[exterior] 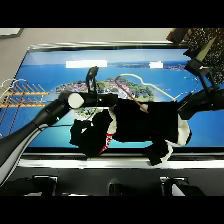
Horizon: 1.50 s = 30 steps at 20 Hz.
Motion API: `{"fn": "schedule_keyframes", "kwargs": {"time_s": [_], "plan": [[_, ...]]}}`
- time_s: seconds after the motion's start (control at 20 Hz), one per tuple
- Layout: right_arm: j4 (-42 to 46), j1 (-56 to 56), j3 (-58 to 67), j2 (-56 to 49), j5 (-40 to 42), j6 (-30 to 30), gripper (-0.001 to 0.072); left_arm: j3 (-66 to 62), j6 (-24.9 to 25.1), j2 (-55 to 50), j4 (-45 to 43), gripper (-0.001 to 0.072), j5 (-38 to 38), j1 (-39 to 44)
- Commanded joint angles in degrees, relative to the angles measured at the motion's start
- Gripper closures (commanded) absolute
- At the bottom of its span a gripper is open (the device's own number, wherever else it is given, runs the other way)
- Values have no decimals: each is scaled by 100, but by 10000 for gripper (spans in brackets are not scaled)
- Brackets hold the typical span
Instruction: Fold the clothes and pants, and hang the long-sleeved shirts on hangers.
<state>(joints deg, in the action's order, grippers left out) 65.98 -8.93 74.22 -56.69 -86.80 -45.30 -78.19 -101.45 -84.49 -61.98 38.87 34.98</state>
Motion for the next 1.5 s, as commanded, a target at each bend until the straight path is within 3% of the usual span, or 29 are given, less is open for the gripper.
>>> {"fn": "schedule_keyframes", "kwargs": {"time_s": [0.0,0.25,0.9,1.45], "plan": [[297,153,4,13,236,-553,674,-455,125,11,160,670,942,-328],[1853,1351,4,7,1056,-1307,674,-470,396,2,452,670,981,-509],[2693,2734,4,-398,555,-1860,675,-485,706,-282,654,670,1150,-1191],[4736,3311,7,-654,278,-2975,676,-529,1025,-282,647,670,1644,-1322]]}}
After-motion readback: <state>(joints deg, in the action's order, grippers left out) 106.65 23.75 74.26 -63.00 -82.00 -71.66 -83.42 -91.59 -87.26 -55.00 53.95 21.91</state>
